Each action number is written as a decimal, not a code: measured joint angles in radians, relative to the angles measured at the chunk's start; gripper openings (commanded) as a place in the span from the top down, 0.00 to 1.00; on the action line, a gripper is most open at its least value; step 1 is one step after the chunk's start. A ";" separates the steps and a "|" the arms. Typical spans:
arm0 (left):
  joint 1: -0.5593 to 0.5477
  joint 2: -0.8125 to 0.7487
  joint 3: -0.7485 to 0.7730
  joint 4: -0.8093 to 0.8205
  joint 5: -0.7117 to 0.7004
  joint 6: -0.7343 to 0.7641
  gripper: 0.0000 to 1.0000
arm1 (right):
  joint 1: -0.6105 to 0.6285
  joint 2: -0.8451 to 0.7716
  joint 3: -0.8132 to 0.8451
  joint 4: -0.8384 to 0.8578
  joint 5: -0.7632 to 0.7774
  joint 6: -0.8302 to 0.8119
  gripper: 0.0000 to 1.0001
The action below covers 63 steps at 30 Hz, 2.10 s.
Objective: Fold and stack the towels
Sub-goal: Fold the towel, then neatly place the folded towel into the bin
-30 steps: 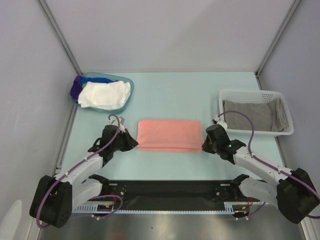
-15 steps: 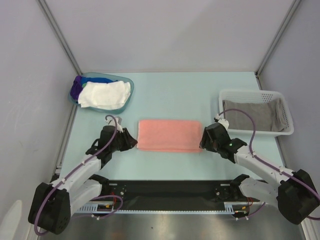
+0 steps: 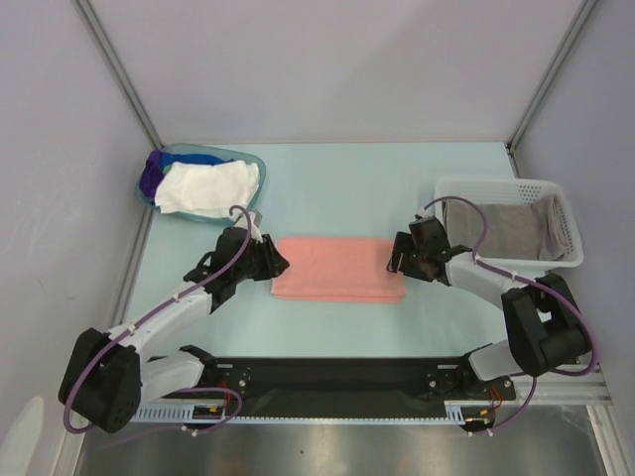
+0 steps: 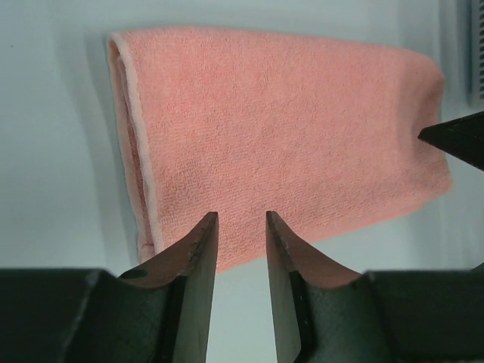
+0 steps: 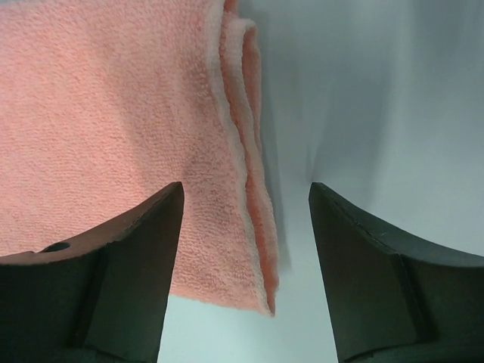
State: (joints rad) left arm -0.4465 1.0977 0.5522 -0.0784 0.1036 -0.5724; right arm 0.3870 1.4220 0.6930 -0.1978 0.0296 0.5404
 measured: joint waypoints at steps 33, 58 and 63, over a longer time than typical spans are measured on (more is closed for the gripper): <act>-0.029 -0.137 0.126 -0.161 0.105 0.079 0.64 | 0.248 0.207 0.236 -0.202 0.365 0.033 1.00; -0.029 -0.270 0.177 -0.371 0.200 0.295 0.66 | 0.238 0.460 0.859 -0.786 0.988 -0.166 1.00; -0.029 -0.273 0.175 -0.373 0.230 0.312 0.67 | 0.136 0.392 0.859 -0.768 0.973 -0.256 1.00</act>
State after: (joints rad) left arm -0.4759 0.8246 0.7269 -0.4519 0.3336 -0.2604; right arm 0.5228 1.8137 1.5520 -0.9661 1.0023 0.2848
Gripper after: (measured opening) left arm 0.334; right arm 0.047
